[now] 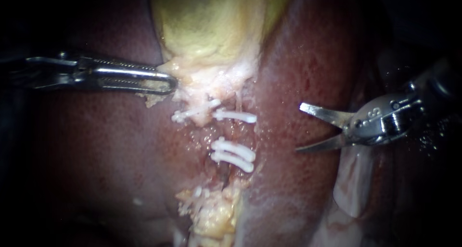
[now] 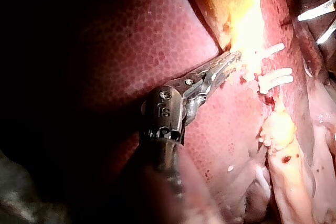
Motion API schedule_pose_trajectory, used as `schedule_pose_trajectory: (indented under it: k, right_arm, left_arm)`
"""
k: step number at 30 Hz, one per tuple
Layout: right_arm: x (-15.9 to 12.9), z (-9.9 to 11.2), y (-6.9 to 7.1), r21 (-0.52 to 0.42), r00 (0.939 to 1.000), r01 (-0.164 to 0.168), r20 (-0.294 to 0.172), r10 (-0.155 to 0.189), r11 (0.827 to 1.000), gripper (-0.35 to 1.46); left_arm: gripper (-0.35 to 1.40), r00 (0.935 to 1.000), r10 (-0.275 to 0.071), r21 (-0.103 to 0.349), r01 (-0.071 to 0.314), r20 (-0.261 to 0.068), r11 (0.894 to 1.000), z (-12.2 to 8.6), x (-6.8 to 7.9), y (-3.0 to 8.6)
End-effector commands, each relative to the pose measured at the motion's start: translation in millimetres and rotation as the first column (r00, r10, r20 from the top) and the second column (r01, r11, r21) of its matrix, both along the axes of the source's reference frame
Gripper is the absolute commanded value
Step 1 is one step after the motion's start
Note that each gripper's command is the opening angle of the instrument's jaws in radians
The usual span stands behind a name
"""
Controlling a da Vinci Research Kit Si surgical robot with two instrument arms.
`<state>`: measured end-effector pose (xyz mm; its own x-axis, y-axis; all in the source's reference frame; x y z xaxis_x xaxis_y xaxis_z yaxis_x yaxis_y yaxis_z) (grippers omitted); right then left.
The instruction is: Go to the cutting position right tube
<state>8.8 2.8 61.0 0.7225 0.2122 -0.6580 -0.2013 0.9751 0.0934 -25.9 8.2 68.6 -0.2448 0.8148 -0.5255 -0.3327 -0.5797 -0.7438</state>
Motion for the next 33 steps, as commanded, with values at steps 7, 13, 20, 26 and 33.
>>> schedule_pose_trajectory:
  k: [7, 13, 20, 26, 33]
  right_arm:
    - [0.0, -0.3, 0.0, 0.03, 0.9993, 0.029, -0.026, -0.028, 0.999, 1.45]
    - [0.4, -0.4, 0.0, 0.032, 0.9992, 0.03, -0.027, -0.029, 0.999, 1.45]
    - [1.6, 0.4, -0.2, 0.1, 0.9959, 0.039, -0.085, -0.031, 0.994, 1.45]
    - [2.9, 3.2, -0.4, 0.211, 0.9888, 0.037, -0.149, -0.005, 0.977, 1.45]
    - [4.2, 7.3, -0.2, 0.356, 0.9772, 0.059, -0.212, 0.019, 0.932, 1.45]
  left_arm:
    - [-0.35, 0.9999, -0.012, 0.019, 0.011, 0.009, 1.0, -3.9, 2.3, 1.6]
    - [-0.35, 0.9992, -0.027, -0.006, 0.027, 0.029, 1.0, -7.2, 3.7, 1.9]
    - [-0.35, 0.9992, -0.027, -0.008, 0.027, 0.029, 1.0, -6.9, 3.7, 1.7]
    - [-0.35, 0.9992, -0.027, -0.008, 0.027, 0.029, 1.0, -6.9, 3.7, 1.7]
    - [-0.35, 0.9992, -0.027, -0.008, 0.027, 0.029, 1.0, -6.9, 3.6, 1.7]
